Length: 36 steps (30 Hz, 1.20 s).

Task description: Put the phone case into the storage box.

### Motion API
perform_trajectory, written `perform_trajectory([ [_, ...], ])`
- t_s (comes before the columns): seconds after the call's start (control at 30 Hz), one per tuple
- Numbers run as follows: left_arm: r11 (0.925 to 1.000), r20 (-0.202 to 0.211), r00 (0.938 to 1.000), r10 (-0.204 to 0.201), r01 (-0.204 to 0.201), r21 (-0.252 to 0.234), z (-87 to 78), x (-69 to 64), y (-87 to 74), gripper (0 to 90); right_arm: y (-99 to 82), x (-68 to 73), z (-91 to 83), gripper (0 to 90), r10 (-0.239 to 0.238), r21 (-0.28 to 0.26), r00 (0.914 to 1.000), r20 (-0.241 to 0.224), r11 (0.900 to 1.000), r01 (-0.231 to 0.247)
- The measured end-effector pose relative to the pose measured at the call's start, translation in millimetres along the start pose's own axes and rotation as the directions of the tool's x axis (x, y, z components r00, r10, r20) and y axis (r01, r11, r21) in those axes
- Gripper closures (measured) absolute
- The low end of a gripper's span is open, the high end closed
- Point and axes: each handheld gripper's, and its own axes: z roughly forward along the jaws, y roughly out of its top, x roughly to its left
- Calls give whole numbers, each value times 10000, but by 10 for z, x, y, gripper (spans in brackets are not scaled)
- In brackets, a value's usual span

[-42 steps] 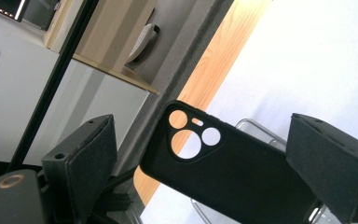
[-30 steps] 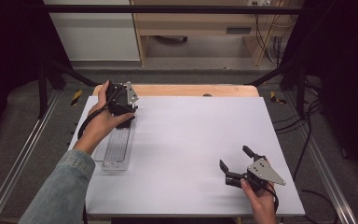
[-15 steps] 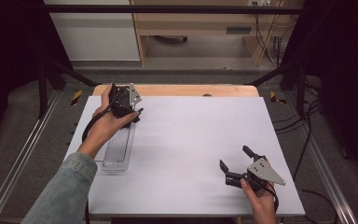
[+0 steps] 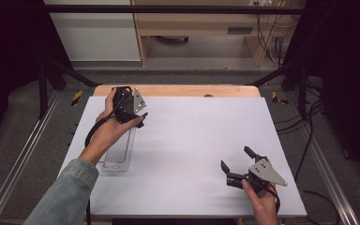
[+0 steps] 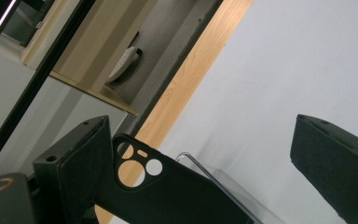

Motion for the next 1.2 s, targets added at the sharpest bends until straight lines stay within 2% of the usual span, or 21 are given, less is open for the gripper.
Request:
perform_trajectory([
  [0.27,9998,93,10000,2,0,-202,-115,-137,83,52,7,3,-6,29,2,-69,10000,5,10000,-2],
  [0.5,9998,275,9996,106,-101,-194,-186,-311,144,50,7,4,-2,28,-20,-57,10000,15,10000,20],
  [0.63,9994,396,9992,-59,72,-331,-218,-413,169,50,8,11,-2,28,-23,-41,10000,12,10000,23],
  [0.87,9996,651,9978,127,-111,-255,-247,-595,180,47,9,3,-7,28,16,-60,10000,29,10000,-16],
  [0.97,9979,500,9982,316,-287,-580,-289,-652,198,51,8,3,-4,28,-5,-58,10000,23,10000,5],
  [1.2,9954,591,9983,1,56,-958,-366,-736,239,48,5,10,1,28,-8,-36,10000,12,10000,8],
])
